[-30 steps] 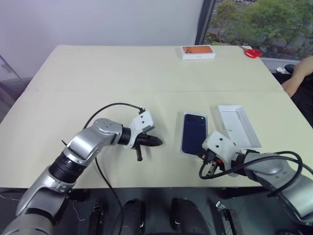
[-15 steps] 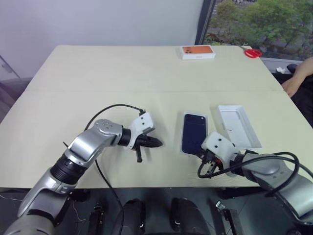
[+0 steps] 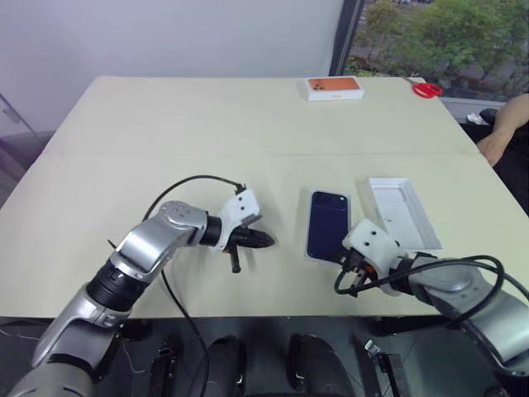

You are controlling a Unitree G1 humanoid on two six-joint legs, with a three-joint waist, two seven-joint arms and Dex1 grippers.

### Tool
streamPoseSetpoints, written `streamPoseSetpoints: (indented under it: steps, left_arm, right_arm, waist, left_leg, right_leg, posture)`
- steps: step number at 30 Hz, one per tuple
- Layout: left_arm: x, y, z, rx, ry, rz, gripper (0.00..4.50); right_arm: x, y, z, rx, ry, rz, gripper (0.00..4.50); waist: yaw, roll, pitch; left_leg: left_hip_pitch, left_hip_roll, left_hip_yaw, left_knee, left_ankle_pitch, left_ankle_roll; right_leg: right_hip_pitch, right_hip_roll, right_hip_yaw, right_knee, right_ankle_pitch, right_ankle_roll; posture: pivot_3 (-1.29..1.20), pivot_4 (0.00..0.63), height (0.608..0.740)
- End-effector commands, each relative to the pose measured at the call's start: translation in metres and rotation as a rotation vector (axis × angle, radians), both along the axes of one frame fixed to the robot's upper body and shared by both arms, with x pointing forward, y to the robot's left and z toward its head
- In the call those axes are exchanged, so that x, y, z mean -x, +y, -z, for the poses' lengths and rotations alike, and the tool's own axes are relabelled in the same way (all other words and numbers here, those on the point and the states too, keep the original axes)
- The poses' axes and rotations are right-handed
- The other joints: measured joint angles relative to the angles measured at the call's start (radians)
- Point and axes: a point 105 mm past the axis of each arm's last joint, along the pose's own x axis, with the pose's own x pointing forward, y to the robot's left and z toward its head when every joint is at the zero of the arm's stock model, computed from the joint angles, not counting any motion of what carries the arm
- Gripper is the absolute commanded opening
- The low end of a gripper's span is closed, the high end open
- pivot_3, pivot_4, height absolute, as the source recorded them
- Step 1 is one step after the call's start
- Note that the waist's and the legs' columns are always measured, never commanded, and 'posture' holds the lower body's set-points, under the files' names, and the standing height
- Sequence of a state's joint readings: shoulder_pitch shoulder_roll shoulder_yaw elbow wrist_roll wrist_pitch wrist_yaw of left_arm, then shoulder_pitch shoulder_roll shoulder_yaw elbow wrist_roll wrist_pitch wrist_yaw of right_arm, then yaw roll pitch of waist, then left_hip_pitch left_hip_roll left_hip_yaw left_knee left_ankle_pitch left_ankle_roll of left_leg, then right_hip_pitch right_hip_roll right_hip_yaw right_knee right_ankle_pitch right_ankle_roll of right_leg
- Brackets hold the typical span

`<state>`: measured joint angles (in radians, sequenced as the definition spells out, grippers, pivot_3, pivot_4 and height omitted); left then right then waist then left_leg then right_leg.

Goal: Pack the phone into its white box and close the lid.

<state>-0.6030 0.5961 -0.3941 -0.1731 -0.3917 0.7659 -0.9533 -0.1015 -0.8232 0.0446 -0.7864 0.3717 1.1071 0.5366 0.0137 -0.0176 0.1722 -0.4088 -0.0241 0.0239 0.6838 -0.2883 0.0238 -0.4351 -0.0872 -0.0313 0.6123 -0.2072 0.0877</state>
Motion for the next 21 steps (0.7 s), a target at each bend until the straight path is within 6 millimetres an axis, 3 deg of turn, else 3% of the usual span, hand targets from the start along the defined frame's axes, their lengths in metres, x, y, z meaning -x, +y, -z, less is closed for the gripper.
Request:
streamPoseSetpoints:
  steps: [1,4,8,10,14,18,21]
  left_arm:
    - [-0.007,0.001,-0.011,0.033,-0.049,-0.026,0.05]
    - [-0.011,-0.001,-0.010,0.037,-0.050,-0.049,0.05]
    - [-0.018,-0.005,-0.009,0.041,-0.072,-0.070,0.05]
    - [-0.017,-0.007,-0.008,0.034,-0.078,-0.055,0.05]
    - [-0.016,-0.018,-0.004,0.012,-0.100,0.004,0.00]
    - [-0.020,-0.030,-0.003,0.009,-0.118,0.036,0.00]
    - [-0.022,-0.036,-0.002,0.003,-0.128,0.056,0.00]
  right_arm:
    - [-0.006,-0.004,-0.030,-0.024,-0.116,0.014,0.00]
    - [-0.010,-0.019,-0.040,0.007,-0.146,0.058,0.00]
    - [-0.018,-0.062,-0.045,0.088,-0.177,0.236,0.00]
    - [-0.020,-0.075,-0.045,0.059,-0.157,0.307,0.00]
    - [-0.020,-0.080,-0.045,0.047,-0.146,0.331,1.31]
    - [-0.023,-0.085,-0.044,0.048,-0.151,0.366,3.30]
    - [-0.024,-0.087,-0.045,0.025,-0.148,0.388,3.30]
  waist:
    - [0.000,0.000,0.000]
    - [0.002,0.000,0.000]
    - [0.002,0.000,0.000]
    - [0.001,0.000,0.000]
    - [0.000,0.000,0.000]
    - [0.001,0.000,0.000]
    - [0.001,0.000,0.000]
  left_leg:
    - [0.000,0.000,0.000,0.000,0.000,0.000]
    - [0.000,0.000,0.000,0.000,0.000,0.000]
    - [0.000,0.000,0.000,0.000,0.000,0.000]
    - [0.000,0.000,0.000,0.000,0.000,0.001]
    - [0.001,0.000,0.000,0.000,0.000,0.001]
    - [0.001,0.000,0.000,0.001,0.000,0.001]
    - [0.001,0.000,0.000,0.001,0.000,0.001]
  right_leg:
    - [0.000,0.000,0.000,0.000,0.001,0.002]
    - [0.000,0.000,0.000,0.000,0.001,0.003]
    - [0.001,0.000,0.000,0.000,0.001,0.003]
    - [0.001,0.000,0.000,0.000,0.001,0.003]
    - [0.001,0.000,0.000,0.001,0.001,0.003]
    - [0.001,0.000,0.000,0.001,0.001,0.003]
    - [0.001,0.000,0.000,0.001,0.002,0.003]
  posture:
    - [0.00,0.150,0.740]
    - [0.00,0.150,0.740]
    - [0.00,0.150,0.740]
    - [0.00,0.150,0.740]
    - [0.00,0.150,0.740]
    - [0.00,0.150,0.740]
    - [0.00,0.150,0.740]
